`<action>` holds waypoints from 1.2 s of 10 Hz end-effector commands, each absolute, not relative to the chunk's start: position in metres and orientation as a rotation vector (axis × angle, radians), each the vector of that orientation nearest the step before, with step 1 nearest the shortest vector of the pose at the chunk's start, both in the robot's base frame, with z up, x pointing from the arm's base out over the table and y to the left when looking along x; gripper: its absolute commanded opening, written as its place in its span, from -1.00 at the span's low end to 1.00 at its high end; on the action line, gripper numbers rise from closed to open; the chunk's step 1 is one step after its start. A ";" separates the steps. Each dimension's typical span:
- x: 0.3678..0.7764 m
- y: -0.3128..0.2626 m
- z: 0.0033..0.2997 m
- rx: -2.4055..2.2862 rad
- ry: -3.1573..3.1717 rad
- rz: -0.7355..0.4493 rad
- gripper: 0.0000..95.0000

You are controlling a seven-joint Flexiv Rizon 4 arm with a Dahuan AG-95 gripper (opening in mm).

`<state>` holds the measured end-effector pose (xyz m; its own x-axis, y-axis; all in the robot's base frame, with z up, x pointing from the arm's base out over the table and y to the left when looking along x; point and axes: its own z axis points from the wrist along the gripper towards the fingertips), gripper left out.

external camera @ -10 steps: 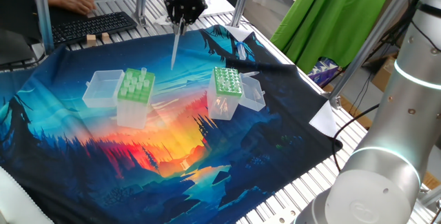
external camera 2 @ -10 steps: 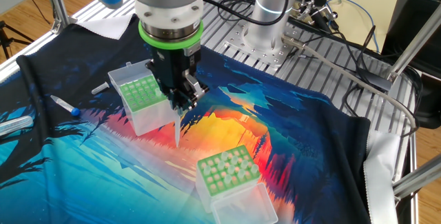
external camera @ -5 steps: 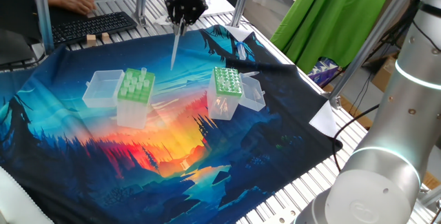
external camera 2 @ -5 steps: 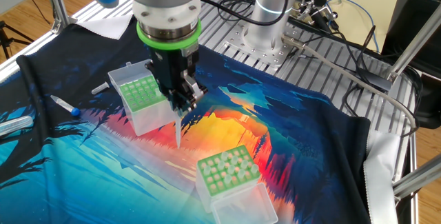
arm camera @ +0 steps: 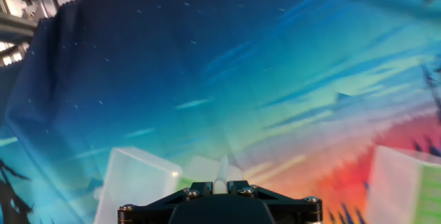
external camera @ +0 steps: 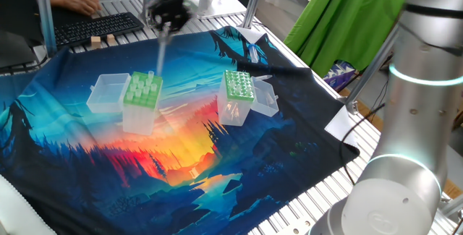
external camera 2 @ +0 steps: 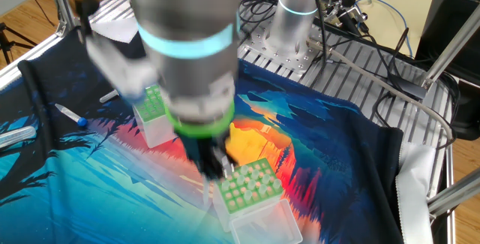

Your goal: Transfer all large pipette tips from one holder to another

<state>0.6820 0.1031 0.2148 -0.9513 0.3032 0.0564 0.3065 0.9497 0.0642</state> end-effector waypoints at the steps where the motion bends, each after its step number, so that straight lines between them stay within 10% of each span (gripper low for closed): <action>1: 0.683 0.104 0.212 -0.511 -3.063 -0.134 -1.00; 12: 0.682 0.098 0.216 -0.357 -3.122 -0.196 -1.00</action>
<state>0.6785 0.0968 0.2156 -0.9749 0.2226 -0.0023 0.2206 0.9674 0.1242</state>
